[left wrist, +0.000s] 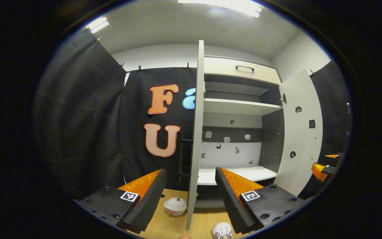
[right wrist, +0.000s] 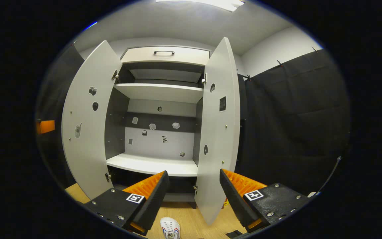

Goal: Grab one shoe with the right hand and put it into the shoe cabinet, grab the other shoe with the left hand and put it into the shoe cabinet; then close the right door with the right hand and the left door with the left hand.

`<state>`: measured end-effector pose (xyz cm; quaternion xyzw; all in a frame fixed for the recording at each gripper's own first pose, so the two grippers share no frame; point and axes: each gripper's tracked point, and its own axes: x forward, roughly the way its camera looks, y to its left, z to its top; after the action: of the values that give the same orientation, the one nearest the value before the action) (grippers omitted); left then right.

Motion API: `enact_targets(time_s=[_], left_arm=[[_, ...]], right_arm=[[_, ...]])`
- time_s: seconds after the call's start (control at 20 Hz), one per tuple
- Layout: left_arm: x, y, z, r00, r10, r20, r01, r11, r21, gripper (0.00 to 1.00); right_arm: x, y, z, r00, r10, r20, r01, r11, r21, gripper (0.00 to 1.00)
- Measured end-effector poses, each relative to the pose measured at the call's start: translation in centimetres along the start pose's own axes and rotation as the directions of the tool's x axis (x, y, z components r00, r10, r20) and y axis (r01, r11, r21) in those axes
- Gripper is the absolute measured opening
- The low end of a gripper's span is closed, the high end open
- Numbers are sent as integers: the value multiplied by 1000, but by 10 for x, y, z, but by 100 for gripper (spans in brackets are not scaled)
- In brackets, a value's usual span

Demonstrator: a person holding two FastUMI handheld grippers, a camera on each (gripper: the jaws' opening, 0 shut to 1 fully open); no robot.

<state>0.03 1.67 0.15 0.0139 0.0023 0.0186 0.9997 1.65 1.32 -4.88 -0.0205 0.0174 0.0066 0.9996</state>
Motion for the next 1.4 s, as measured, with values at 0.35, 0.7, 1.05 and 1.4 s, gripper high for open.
enact_targets(time_s=[0.35, 0.7, 1.05, 1.4], left_arm=[[1, 8, -3, 1000, 13, -11, -13, 1000, 8, 96], [-2, 20, -12, 998, 48, -34, -47, 998, 31, 96], [-9, 27, -27, 994, 79, -71, -73, 994, 79, 96], [-15, 31, -30, 991, 101, -83, -95, 993, 75, 99]], right_arm=[[18, 29, -112, 978, 79, -195, -79, 997, 5, 93], [21, 30, -272, 873, 77, -481, -64, 997, 44, 93], [-12, 42, -394, 714, 114, -691, -82, 993, 79, 93], [-12, 54, -438, 625, 162, -764, -79, 986, 145, 81]])
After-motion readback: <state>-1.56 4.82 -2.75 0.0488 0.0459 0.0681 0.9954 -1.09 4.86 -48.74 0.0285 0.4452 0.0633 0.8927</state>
